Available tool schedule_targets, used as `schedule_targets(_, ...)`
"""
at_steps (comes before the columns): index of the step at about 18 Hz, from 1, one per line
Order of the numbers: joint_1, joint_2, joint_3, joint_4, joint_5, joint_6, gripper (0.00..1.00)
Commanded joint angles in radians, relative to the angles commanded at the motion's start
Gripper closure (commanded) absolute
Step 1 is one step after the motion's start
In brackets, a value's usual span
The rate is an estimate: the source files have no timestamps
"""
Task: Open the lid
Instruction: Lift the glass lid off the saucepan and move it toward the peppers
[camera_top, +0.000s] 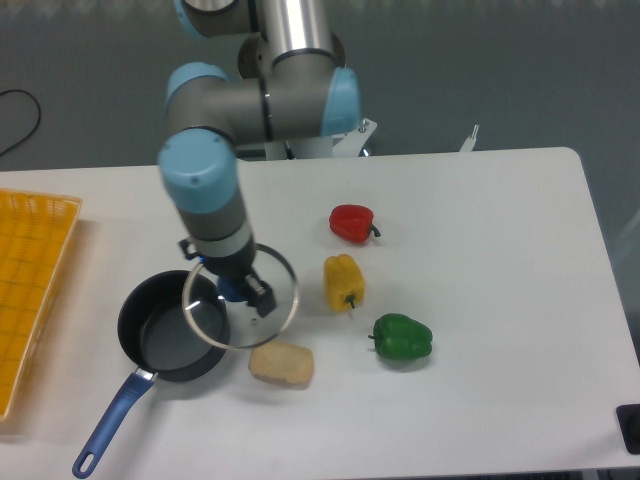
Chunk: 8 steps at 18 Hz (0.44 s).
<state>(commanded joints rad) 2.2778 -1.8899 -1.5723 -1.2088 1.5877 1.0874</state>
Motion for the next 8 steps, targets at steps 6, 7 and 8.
schedule_targets(6, 0.091, 0.000, 0.000, -0.011, -0.002, 0.121, 0.43)
schedule_targets(7, 0.101, 0.000, -0.002, -0.015, 0.000, 0.141, 0.43)
schedule_targets(8, 0.111, 0.002, -0.002, -0.018, -0.002, 0.157, 0.43)
